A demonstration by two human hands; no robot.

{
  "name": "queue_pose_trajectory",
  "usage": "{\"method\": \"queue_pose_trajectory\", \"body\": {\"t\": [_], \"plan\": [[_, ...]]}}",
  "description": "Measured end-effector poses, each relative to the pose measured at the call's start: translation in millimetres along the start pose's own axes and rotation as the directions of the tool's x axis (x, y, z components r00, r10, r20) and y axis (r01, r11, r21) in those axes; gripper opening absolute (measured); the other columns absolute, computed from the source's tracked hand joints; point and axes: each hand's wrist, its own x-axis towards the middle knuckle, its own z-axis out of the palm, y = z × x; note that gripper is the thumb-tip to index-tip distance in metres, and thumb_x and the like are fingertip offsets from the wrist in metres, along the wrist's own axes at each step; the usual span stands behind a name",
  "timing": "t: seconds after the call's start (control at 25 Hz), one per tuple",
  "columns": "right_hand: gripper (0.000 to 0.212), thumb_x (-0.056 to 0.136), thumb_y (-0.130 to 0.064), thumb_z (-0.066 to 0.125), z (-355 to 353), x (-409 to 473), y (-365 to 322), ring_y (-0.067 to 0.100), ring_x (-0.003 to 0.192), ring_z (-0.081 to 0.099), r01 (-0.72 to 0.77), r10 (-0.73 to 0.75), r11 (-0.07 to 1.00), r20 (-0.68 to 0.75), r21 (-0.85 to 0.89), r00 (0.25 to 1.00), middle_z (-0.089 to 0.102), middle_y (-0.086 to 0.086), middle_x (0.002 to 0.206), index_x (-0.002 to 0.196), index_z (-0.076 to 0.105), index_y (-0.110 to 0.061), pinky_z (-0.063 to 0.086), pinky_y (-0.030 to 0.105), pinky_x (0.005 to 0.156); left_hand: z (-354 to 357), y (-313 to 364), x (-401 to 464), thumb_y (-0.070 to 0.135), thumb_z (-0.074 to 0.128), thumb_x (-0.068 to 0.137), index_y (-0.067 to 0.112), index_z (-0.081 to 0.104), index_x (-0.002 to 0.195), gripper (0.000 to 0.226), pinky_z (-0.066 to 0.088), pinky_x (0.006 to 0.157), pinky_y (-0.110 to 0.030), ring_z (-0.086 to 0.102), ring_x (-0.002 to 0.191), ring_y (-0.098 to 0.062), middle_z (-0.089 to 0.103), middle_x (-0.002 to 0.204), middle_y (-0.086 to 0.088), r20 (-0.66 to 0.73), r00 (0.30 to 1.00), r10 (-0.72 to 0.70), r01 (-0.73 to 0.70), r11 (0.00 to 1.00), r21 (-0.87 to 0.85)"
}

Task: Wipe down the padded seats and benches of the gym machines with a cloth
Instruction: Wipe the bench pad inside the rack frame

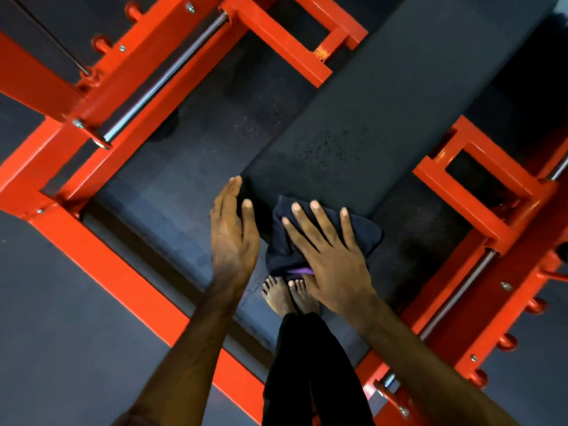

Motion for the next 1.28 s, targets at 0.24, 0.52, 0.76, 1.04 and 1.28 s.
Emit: {"method": "queue_pose_trajectory", "body": {"t": [0.24, 0.52, 0.76, 1.04, 1.28], "plan": [[0.09, 0.096, -0.057, 0.04, 3, 34, 4, 0.03, 0.163, -0.005, -0.098, 0.098, 0.995, 0.003, 0.023, 0.995, -0.003, 0.004, 0.177, 0.169, 0.006, -0.017, 0.008, 0.066, 0.126, 35, -6, 9, 0.031, 0.037, 0.114, 0.001, 0.04, 0.159, 0.054, 0.018, 0.131, -0.034, 0.027, 0.159, -0.024, 0.036, 0.168, -0.012, -0.052, 0.997, -0.055, 0.055, 0.998, -0.003], [0.094, 0.093, -0.051, 0.052, -4, 38, 25, 0.032, 0.163, -0.006, -0.228, 0.228, 0.974, 0.034, -0.004, 0.973, -0.005, 0.007, 0.177, 0.169, 0.008, -0.016, 0.006, 0.07, 0.124, 73, 22, 16, 0.033, 0.039, 0.112, 0.006, 0.04, 0.16, 0.056, 0.014, 0.126, -0.031, 0.027, 0.157, -0.032, 0.036, 0.167, -0.014, -0.284, 0.947, -0.147, 0.197, 0.968, 0.156], [0.102, 0.089, -0.048, 0.058, 4, -25, 27, 0.033, 0.163, -0.005, -0.289, 0.29, 0.957, 0.073, -0.029, 0.954, -0.006, 0.009, 0.176, 0.168, 0.006, -0.012, 0.011, 0.067, 0.125, 83, 25, 14, 0.026, 0.045, 0.111, 0.009, 0.048, 0.156, 0.048, 0.005, 0.119, -0.011, 0.036, 0.153, -0.031, 0.046, 0.161, -0.01, -0.406, 0.907, -0.114, 0.212, 0.956, 0.204], [0.105, 0.09, -0.046, 0.062, 1, 30, 49, 0.032, 0.163, -0.007, -0.318, 0.319, 0.948, 0.039, -0.022, 0.947, -0.007, 0.013, 0.176, 0.168, 0.002, -0.009, 0.009, 0.068, 0.125, 85, 22, 16, 0.029, 0.045, 0.111, 0.01, 0.048, 0.156, 0.048, 0.022, 0.125, -0.032, 0.034, 0.154, -0.028, 0.045, 0.162, -0.008, -0.401, 0.907, -0.124, 0.235, 0.942, 0.24], [0.106, 0.087, -0.042, 0.069, -2, 17, 53, 0.035, 0.162, -0.005, -0.34, 0.339, 0.94, 0.066, 0.006, 0.938, -0.005, 0.011, 0.176, 0.168, 0.008, -0.009, 0.012, 0.069, 0.125, 84, 26, 18, 0.03, 0.042, 0.112, 0.011, 0.047, 0.157, 0.049, 0.019, 0.125, -0.028, 0.034, 0.155, -0.027, 0.045, 0.163, -0.007, -0.397, 0.903, -0.165, 0.277, 0.93, 0.243]]}}
